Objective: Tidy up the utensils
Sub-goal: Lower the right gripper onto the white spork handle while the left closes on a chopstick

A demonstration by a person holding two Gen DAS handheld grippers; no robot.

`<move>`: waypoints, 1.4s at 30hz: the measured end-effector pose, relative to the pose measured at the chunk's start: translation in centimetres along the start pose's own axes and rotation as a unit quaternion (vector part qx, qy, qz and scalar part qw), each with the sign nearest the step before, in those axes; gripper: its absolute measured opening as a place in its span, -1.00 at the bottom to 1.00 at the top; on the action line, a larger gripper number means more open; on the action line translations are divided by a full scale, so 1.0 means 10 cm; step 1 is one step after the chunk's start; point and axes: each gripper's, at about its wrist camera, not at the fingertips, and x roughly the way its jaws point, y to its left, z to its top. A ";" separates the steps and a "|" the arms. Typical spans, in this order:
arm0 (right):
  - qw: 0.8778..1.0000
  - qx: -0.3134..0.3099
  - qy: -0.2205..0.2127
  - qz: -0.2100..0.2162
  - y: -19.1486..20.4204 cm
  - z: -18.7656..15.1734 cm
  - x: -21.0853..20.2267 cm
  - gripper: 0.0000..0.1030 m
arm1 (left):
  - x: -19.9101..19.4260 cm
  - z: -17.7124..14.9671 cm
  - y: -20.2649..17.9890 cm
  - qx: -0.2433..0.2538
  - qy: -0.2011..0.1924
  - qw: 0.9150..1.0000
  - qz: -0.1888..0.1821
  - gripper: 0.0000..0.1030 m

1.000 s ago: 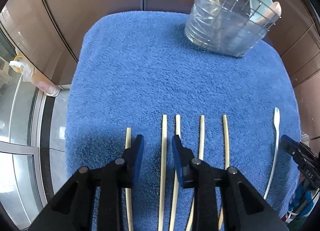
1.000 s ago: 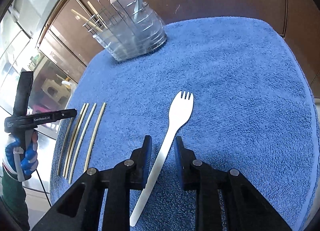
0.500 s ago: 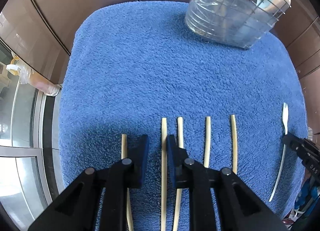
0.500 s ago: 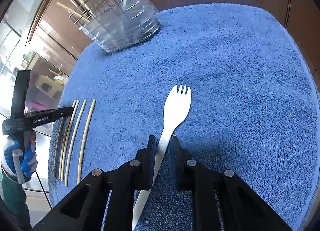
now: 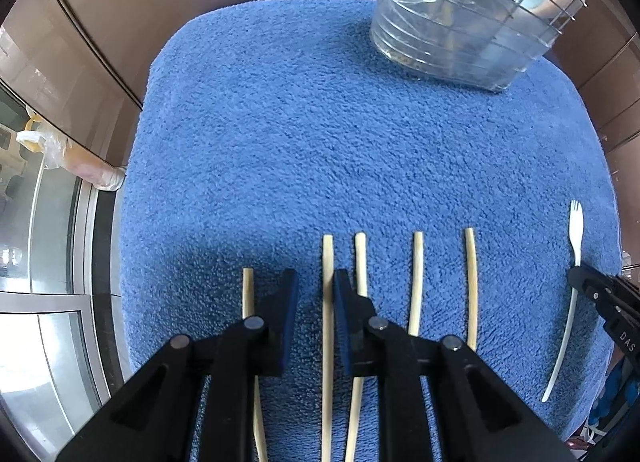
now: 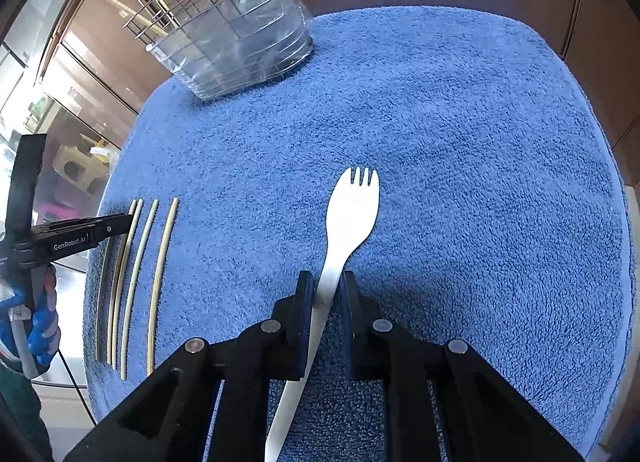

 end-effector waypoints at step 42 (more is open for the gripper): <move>0.996 0.014 -0.056 0.065 -0.11 -0.17 -0.23 -0.82 | -0.18 -0.05 -0.09 -0.010 -0.025 0.999 0.045 -0.91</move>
